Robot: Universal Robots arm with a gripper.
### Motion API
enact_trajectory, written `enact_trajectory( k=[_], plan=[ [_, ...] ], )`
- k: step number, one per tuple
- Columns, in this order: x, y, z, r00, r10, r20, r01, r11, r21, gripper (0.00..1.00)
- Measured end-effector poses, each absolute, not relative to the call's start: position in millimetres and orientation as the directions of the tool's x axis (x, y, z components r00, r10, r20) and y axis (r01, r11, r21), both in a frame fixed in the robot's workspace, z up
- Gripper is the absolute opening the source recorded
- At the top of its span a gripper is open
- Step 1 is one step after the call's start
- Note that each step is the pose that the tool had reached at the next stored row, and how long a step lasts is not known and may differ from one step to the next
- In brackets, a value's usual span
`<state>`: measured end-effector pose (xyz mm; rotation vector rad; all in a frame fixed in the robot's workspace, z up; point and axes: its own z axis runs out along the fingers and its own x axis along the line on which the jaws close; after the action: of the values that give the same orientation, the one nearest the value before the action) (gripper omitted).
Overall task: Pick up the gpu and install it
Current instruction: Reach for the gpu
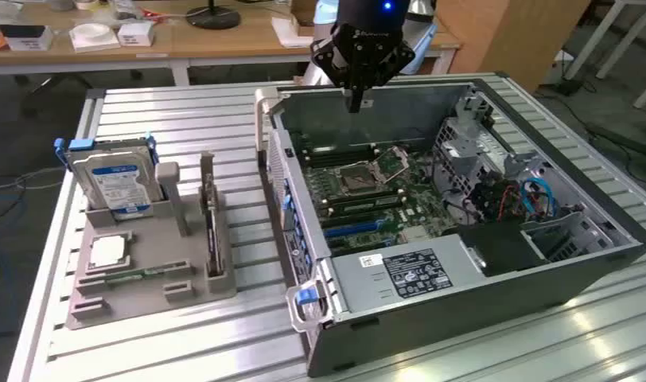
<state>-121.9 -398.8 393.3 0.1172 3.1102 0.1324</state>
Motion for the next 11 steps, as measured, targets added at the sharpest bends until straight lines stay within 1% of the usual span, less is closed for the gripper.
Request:
enact_trajectory(
  k=[11],
  plan=[
    [-123.2,-398.8,393.3,-0.997,0.076,-0.024,0.074,0.994,0.086,0.10]
  ],
)
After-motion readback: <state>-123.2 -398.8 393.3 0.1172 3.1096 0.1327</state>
